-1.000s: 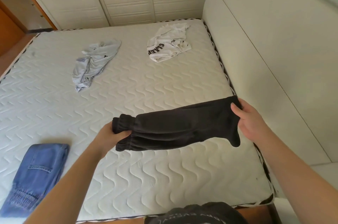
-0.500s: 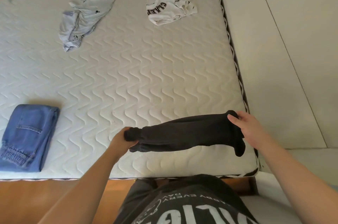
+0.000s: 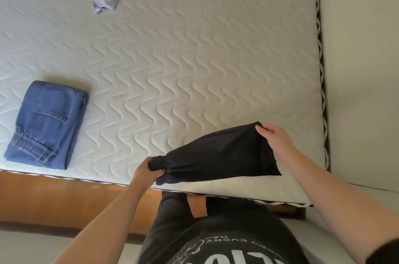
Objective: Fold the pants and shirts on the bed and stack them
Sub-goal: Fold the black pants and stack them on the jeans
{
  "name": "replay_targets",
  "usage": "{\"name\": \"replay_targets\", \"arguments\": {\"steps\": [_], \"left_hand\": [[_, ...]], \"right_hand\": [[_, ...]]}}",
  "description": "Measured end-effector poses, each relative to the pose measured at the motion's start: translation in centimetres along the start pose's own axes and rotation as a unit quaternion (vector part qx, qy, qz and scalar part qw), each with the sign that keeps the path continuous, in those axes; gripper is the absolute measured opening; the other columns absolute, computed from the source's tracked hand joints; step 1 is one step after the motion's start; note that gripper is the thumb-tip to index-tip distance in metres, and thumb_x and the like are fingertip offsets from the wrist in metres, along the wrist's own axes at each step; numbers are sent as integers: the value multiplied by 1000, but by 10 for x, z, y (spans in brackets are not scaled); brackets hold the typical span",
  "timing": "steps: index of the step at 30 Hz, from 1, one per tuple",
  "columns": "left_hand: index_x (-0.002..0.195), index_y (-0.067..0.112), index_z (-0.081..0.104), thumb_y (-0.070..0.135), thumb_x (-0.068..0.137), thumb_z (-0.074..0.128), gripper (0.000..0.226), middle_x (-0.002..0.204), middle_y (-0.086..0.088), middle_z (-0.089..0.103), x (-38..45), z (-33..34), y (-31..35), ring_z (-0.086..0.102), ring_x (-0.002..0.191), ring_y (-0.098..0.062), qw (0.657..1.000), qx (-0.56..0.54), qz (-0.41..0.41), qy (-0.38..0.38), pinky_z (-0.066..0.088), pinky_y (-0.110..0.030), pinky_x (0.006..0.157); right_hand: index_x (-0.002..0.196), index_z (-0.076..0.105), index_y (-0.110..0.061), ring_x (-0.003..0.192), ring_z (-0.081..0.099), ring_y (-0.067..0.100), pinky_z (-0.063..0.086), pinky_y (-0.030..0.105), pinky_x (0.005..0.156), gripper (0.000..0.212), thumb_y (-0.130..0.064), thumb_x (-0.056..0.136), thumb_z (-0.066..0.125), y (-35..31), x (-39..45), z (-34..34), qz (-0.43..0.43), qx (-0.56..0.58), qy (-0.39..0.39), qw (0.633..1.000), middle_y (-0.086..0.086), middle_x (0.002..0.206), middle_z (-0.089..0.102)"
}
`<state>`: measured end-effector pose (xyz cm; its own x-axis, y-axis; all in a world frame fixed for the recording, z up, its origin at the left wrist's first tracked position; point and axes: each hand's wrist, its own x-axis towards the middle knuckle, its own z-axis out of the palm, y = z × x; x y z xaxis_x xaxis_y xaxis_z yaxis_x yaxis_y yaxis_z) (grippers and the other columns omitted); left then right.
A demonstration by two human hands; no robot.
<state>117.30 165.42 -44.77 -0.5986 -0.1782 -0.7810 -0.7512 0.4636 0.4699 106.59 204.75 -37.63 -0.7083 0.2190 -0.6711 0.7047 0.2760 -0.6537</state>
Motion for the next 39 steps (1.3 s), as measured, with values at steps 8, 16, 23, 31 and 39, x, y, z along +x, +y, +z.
{"name": "replay_targets", "arguments": {"steps": [8,16,23,31,39], "left_hand": [[129,19,48,11,85,71,50,117,-7,62,67,-87,-33,59,105,-27,997,-78,-20,-14,49,-37,88],[134,20,41,16,91,67,51,113,-1,58,150,-161,-42,56,104,-26,997,-75,-30,20,48,-32,83],[137,16,45,28,90,70,55,127,-4,59,206,-189,-38,53,101,-19,995,-52,-18,81,44,-32,85],[149,25,28,27,89,70,73,148,-6,44,239,-169,-33,50,127,-28,983,18,-13,181,46,-45,102],[145,22,40,19,96,57,53,152,-1,39,233,-104,14,34,142,-22,938,200,178,222,27,-41,118]], "right_hand": [[121,67,-11,112,62,23,46,41,105,38,-35,92,66,-67,71,104,28,12,18,999,4,117,68],[123,67,-14,109,58,16,44,27,97,39,-31,89,72,-105,145,197,46,47,45,997,0,119,66],[127,65,-17,121,51,16,39,29,98,42,-33,89,71,-122,206,240,48,19,18,999,1,132,61],[125,62,-19,115,50,18,38,28,97,27,-24,99,54,-112,255,253,-7,-124,-44,991,-2,120,56],[134,53,-15,122,56,24,46,39,103,36,-28,101,50,-59,235,213,-68,-275,-30,959,4,131,60]]}}
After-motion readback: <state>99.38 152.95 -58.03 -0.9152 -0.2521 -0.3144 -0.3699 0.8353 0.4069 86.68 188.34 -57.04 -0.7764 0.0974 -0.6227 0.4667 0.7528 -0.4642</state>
